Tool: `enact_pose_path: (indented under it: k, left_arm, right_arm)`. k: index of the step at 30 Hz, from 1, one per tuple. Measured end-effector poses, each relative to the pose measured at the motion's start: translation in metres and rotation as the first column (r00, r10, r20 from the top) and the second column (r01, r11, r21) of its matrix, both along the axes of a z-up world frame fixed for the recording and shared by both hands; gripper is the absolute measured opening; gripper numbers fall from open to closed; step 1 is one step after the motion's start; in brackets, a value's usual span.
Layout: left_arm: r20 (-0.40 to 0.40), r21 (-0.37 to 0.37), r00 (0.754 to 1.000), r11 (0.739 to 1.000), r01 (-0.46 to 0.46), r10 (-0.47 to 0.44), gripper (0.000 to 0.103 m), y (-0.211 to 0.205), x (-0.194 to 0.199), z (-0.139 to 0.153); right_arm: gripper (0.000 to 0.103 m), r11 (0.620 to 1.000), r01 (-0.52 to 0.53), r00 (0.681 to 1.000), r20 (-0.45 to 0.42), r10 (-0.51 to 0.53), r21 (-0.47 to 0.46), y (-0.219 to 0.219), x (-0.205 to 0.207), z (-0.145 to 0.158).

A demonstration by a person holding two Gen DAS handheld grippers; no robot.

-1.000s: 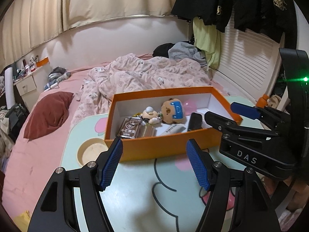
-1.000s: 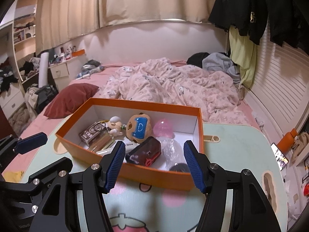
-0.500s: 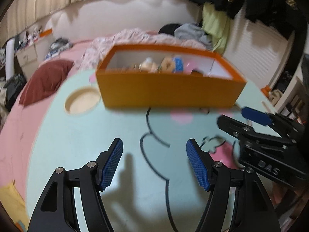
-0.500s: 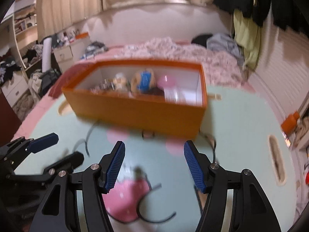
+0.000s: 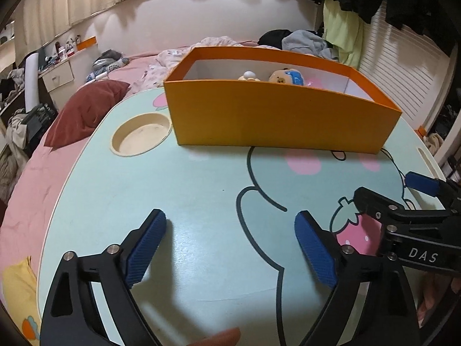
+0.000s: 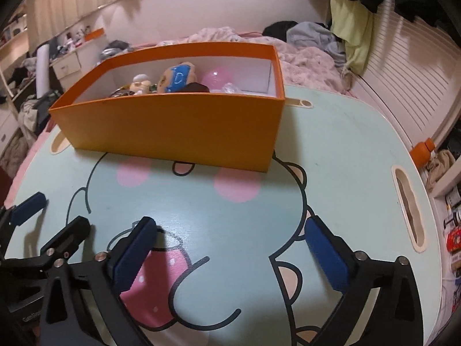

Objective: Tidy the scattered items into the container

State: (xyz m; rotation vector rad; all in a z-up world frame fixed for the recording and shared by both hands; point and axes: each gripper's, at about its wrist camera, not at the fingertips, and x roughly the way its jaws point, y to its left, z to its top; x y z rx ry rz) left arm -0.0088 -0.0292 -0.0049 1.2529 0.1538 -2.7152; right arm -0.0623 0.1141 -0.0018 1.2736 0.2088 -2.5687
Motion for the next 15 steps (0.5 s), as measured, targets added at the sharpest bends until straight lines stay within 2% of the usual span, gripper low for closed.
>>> enact_pose_path:
  k: [4, 15]
  left_arm:
    - [0.016, 0.007, 1.000, 1.000, -0.020, 0.020, 0.102, -0.0029, -0.0031, -0.0010]
    - [0.018, 0.009, 1.000, 1.000, -0.013, 0.013, 0.102, -0.0039, -0.0037, -0.0004]
  right_arm:
    - [0.103, 1.000, 0.002, 1.000, -0.004, -0.002, -0.001, -0.0005, 0.0009, -0.0009]
    - [0.103, 1.000, 0.006, 1.000, -0.006, -0.006, -0.003, -0.0020, 0.0014, -0.0007]
